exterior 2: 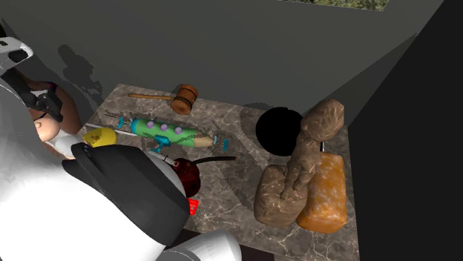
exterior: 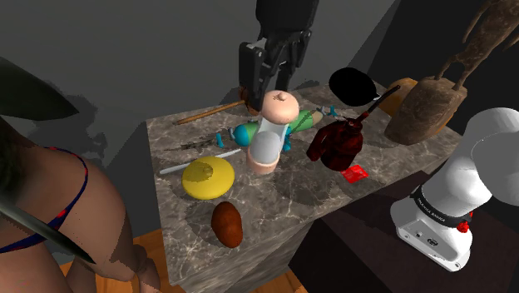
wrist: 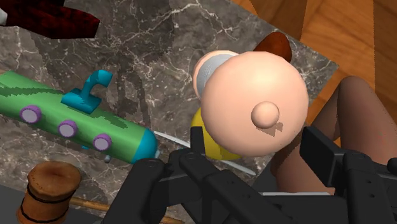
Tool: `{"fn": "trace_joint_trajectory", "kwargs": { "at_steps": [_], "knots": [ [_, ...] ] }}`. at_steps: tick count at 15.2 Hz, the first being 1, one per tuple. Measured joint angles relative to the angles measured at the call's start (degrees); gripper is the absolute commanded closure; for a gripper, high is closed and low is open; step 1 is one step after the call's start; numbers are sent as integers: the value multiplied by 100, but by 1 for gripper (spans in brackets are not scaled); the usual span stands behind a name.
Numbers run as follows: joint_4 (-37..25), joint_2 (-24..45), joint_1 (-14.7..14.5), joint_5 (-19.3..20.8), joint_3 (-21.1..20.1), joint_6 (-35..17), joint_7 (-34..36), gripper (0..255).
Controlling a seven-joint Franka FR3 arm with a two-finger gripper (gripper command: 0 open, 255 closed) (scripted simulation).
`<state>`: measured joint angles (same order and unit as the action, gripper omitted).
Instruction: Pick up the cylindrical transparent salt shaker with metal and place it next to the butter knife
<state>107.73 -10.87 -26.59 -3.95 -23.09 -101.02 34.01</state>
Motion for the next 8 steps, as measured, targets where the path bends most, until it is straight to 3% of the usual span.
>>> {"fn": "trace_joint_trajectory", "kwargs": {
  "at_steps": [8],
  "knots": [
    [635,-22,-19,-22,-25,-616,-5,255]
  ]
}}
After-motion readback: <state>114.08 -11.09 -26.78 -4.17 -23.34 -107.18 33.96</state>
